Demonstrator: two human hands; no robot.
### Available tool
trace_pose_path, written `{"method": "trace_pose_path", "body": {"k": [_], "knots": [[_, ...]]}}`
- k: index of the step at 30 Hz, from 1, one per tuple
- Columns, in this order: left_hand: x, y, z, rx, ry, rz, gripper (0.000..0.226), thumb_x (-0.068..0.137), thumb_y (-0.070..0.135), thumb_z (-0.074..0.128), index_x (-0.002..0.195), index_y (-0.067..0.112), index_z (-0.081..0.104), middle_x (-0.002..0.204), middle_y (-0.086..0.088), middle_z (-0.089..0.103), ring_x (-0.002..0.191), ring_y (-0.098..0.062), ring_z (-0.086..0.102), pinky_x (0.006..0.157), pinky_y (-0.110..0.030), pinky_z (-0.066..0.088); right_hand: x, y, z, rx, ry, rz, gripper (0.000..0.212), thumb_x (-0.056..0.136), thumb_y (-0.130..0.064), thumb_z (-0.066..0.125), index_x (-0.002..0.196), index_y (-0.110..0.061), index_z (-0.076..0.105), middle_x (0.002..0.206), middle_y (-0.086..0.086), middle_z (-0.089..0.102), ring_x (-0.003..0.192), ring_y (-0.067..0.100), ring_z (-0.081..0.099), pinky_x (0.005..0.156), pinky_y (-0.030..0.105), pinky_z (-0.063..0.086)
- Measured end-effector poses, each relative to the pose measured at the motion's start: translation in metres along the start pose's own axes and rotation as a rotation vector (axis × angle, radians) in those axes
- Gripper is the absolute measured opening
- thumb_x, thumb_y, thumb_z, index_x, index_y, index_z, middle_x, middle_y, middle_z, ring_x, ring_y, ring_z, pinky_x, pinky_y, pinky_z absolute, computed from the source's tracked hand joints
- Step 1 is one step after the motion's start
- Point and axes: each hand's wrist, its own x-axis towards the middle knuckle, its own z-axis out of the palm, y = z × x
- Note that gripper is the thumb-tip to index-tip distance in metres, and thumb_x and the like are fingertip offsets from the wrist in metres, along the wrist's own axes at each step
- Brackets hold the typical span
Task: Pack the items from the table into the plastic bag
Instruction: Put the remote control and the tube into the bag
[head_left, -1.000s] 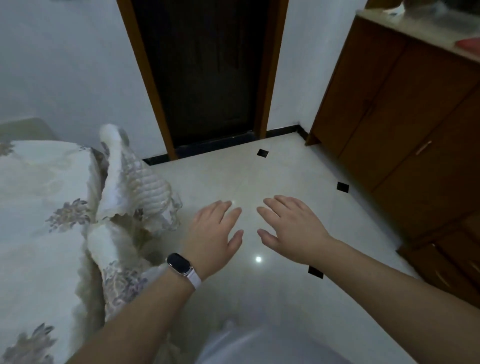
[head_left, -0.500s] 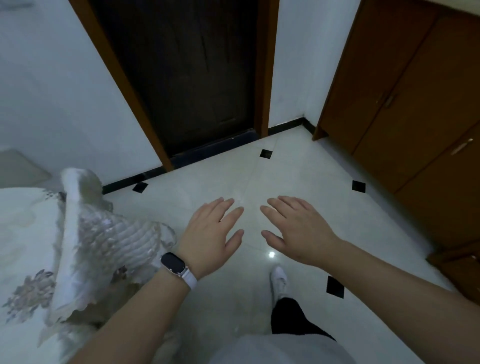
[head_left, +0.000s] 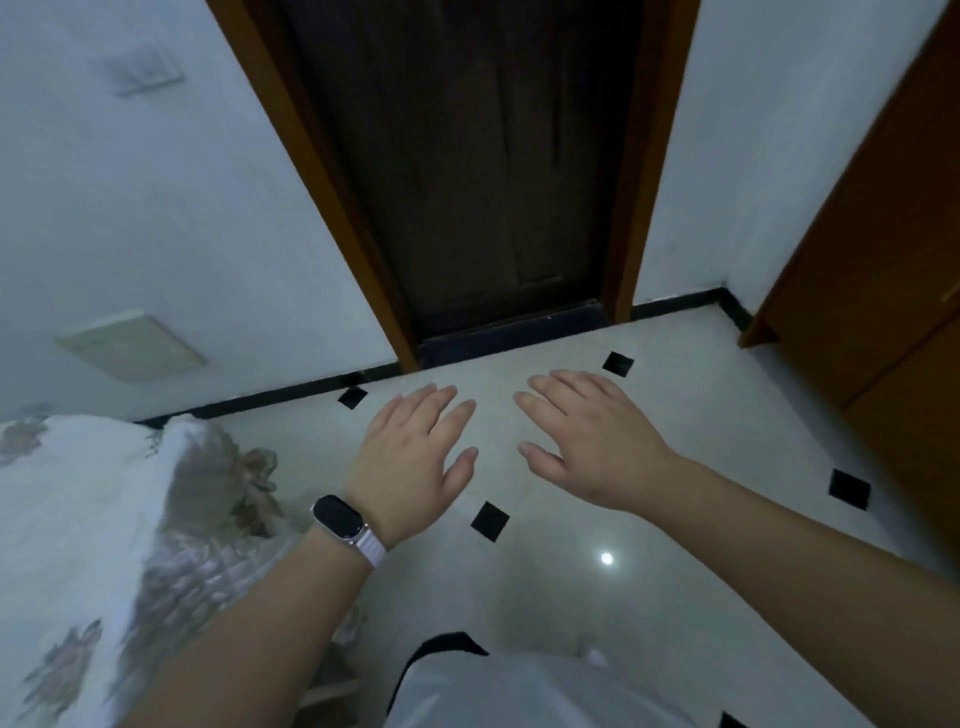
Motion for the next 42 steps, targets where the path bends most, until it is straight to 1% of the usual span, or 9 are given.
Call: {"method": "trace_pose_path", "body": {"k": [3, 7, 10, 14, 18, 24, 27, 35, 42], "knots": [[0.013, -0.032, 0.005, 0.008, -0.005, -0.075, 0.052, 0.092, 0.047, 0.042, 0.134, 0.019, 0.053, 0.135, -0.009, 0.057, 0.126, -0.03, 0.052, 0.102, -0.05, 0.044, 0.048, -0.003, -0.003, -0.001, -0.029, -0.066, 0.063, 0.092, -0.056, 0.026, 0.139, -0.021, 0.05, 0.141, 0.004, 0.053, 0.13, 0.025, 0.046, 0.108, 0.042, 0.035], [0.031, -0.086, 0.018, -0.009, 0.049, -0.171, 0.049, 0.091, 0.044, 0.049, 0.131, 0.017, 0.056, 0.133, -0.01, 0.059, 0.124, -0.03, 0.053, 0.102, -0.048, 0.045, 0.122, -0.014, 0.001, -0.016, -0.074, -0.141, 0.068, 0.09, -0.057, 0.021, 0.141, -0.021, 0.048, 0.143, 0.004, 0.051, 0.132, 0.025, 0.044, 0.109, 0.043, 0.034], [0.049, -0.136, 0.034, -0.046, 0.102, -0.211, 0.048, 0.092, 0.043, 0.052, 0.131, 0.017, 0.056, 0.134, -0.009, 0.058, 0.124, -0.028, 0.052, 0.102, -0.048, 0.044, 0.185, -0.026, 0.008, -0.022, -0.076, -0.185, 0.069, 0.09, -0.058, 0.018, 0.144, -0.023, 0.043, 0.148, 0.003, 0.045, 0.138, 0.025, 0.038, 0.113, 0.042, 0.028], [0.081, -0.214, 0.045, -0.061, 0.093, -0.266, 0.047, 0.092, 0.043, 0.051, 0.131, 0.018, 0.056, 0.135, -0.007, 0.058, 0.127, -0.027, 0.051, 0.105, -0.048, 0.042, 0.275, -0.043, 0.011, -0.039, -0.093, -0.245, 0.06, 0.097, -0.055, 0.031, 0.147, -0.024, 0.037, 0.153, 0.001, 0.038, 0.142, 0.022, 0.03, 0.116, 0.04, 0.02], [0.108, -0.291, 0.038, -0.051, 0.148, -0.285, 0.047, 0.092, 0.044, 0.048, 0.13, 0.019, 0.057, 0.134, -0.005, 0.059, 0.127, -0.026, 0.052, 0.106, -0.046, 0.041, 0.358, -0.07, 0.002, -0.08, -0.029, -0.277, 0.059, 0.095, -0.055, 0.035, 0.143, -0.024, 0.045, 0.146, 0.0, 0.047, 0.137, 0.022, 0.039, 0.113, 0.039, 0.025], [0.135, -0.387, 0.03, -0.026, 0.214, -0.366, 0.043, 0.089, 0.038, 0.061, 0.127, 0.017, 0.059, 0.13, -0.008, 0.061, 0.123, -0.029, 0.054, 0.101, -0.048, 0.045, 0.469, -0.101, 0.003, -0.104, 0.01, -0.392, 0.053, 0.095, -0.051, 0.042, 0.14, -0.024, 0.047, 0.143, -0.001, 0.049, 0.134, 0.02, 0.04, 0.111, 0.037, 0.029], [0.141, -0.419, 0.037, -0.011, 0.254, -0.393, 0.041, 0.088, 0.037, 0.06, 0.123, 0.016, 0.061, 0.127, -0.008, 0.063, 0.12, -0.029, 0.056, 0.098, -0.047, 0.046, 0.513, -0.111, 0.01, -0.104, 0.009, -0.412, 0.055, 0.094, -0.053, 0.041, 0.14, -0.024, 0.047, 0.144, -0.001, 0.049, 0.134, 0.02, 0.04, 0.111, 0.037, 0.03], [0.183, -0.509, 0.056, 0.045, 0.196, -0.59, 0.044, 0.088, 0.039, 0.058, 0.126, 0.016, 0.059, 0.131, -0.008, 0.059, 0.124, -0.031, 0.052, 0.101, -0.047, 0.043, 0.661, -0.117, 0.046, -0.009, 0.014, -0.621, 0.056, 0.092, -0.051, 0.04, 0.133, -0.016, 0.056, 0.135, 0.008, 0.056, 0.125, 0.029, 0.049, 0.104, 0.044, 0.04], [0.255, -0.584, 0.048, 0.156, 0.093, -0.736, 0.045, 0.089, 0.042, 0.056, 0.128, 0.021, 0.058, 0.133, -0.006, 0.059, 0.125, -0.029, 0.053, 0.101, -0.046, 0.044, 0.794, -0.11, 0.055, 0.039, -0.027, -0.738, 0.059, 0.093, -0.053, 0.032, 0.136, -0.018, 0.053, 0.139, 0.007, 0.054, 0.128, 0.029, 0.048, 0.107, 0.045, 0.036]]}}
